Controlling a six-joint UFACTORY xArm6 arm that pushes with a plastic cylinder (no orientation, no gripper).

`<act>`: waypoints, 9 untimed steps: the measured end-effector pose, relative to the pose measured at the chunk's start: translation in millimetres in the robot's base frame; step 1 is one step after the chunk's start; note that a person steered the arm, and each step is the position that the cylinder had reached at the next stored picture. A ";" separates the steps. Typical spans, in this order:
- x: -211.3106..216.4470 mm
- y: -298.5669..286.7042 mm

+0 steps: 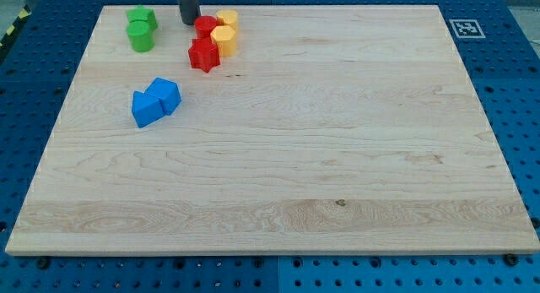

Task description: Push the red star towards center of the board

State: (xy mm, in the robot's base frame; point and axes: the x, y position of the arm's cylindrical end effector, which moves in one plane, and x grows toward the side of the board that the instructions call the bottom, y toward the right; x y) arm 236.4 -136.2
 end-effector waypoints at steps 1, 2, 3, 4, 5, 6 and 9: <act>25.9 0.1; 33.2 0.1; 32.2 0.1; -6.3 0.1; 9.2 7.6; 36.7 21.6; 67.0 5.5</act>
State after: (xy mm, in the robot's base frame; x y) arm 303.3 -130.7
